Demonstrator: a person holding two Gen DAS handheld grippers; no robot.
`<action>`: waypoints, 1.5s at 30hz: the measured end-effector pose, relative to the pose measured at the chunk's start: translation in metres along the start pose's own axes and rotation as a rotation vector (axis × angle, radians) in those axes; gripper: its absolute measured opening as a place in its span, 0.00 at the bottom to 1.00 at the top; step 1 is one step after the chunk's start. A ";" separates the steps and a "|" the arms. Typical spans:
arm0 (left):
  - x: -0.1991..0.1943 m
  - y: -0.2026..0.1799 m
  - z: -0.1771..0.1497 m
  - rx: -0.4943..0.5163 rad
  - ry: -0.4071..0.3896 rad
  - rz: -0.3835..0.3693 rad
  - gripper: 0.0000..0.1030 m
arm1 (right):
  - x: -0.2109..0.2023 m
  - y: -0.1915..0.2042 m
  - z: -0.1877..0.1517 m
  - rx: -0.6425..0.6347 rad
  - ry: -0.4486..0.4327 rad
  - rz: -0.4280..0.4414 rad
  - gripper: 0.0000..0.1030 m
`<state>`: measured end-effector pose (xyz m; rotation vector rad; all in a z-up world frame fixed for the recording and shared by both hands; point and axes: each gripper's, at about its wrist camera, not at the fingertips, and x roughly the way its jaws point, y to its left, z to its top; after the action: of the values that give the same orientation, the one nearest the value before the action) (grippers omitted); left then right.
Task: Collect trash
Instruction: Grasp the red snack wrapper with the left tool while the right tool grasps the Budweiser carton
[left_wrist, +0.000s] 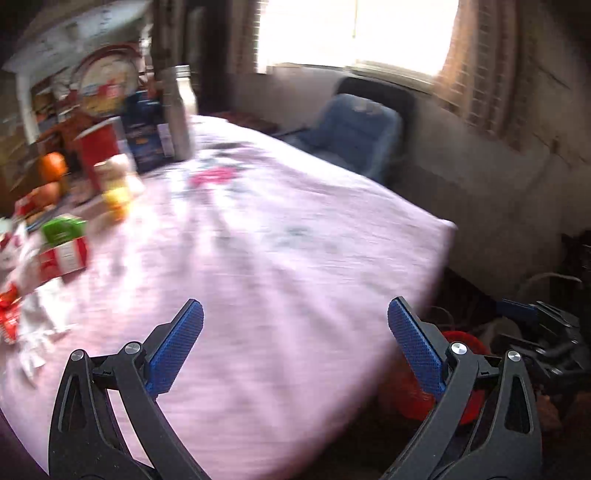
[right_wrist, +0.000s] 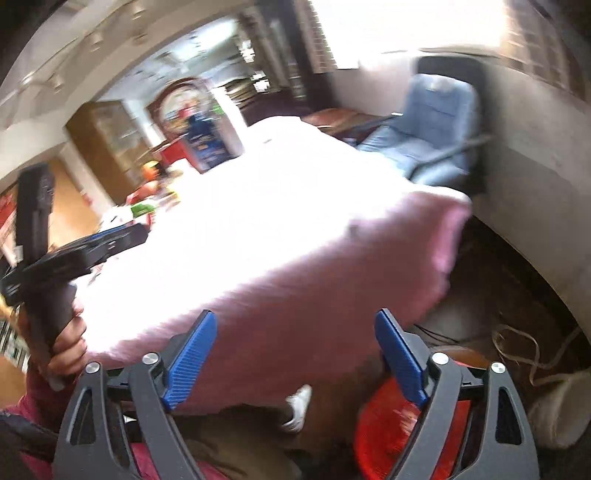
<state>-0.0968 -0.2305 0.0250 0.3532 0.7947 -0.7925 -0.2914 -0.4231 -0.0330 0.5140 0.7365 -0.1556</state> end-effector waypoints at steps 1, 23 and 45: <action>-0.002 0.021 -0.001 -0.023 -0.003 0.045 0.93 | 0.008 0.015 0.007 -0.020 0.008 0.025 0.86; 0.010 0.441 -0.074 -0.680 0.229 0.570 0.93 | 0.138 0.231 0.066 -0.255 0.174 0.247 0.91; 0.021 0.435 -0.073 -0.681 0.250 0.566 0.95 | 0.343 0.352 0.150 -0.292 0.211 0.163 0.92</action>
<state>0.2006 0.0892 -0.0408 0.0487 1.0790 0.0747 0.1607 -0.1797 -0.0329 0.3119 0.9023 0.1599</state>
